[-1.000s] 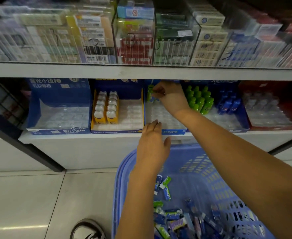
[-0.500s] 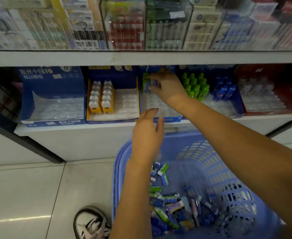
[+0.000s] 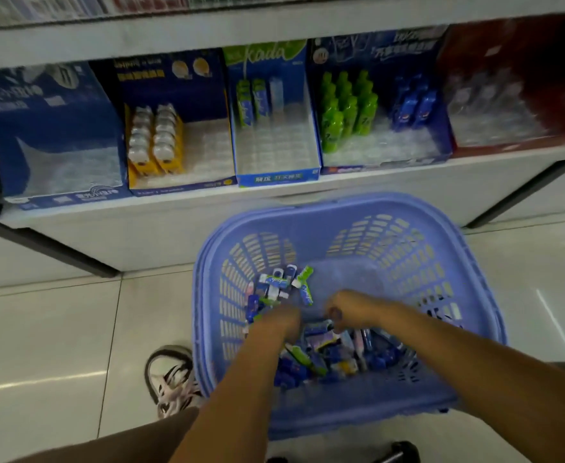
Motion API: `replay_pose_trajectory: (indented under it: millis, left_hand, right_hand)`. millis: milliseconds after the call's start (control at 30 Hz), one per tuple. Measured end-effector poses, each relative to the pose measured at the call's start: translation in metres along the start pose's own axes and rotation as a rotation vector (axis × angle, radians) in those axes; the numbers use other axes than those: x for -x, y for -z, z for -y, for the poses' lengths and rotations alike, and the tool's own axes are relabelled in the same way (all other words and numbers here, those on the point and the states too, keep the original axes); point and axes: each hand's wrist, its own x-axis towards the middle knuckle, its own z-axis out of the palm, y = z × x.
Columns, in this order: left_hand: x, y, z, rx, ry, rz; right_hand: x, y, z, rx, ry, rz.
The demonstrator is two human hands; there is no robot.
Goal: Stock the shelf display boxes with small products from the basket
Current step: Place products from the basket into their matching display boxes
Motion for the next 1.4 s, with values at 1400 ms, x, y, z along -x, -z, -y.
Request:
replay_pose_trajectory:
  millis: [1400]
  left_hand:
    - [0.115,0.140,-0.045,1.499,-0.536,-0.756]
  right_hand:
    - [0.122,0.210,0.010,-1.004,0.400,-1.277]
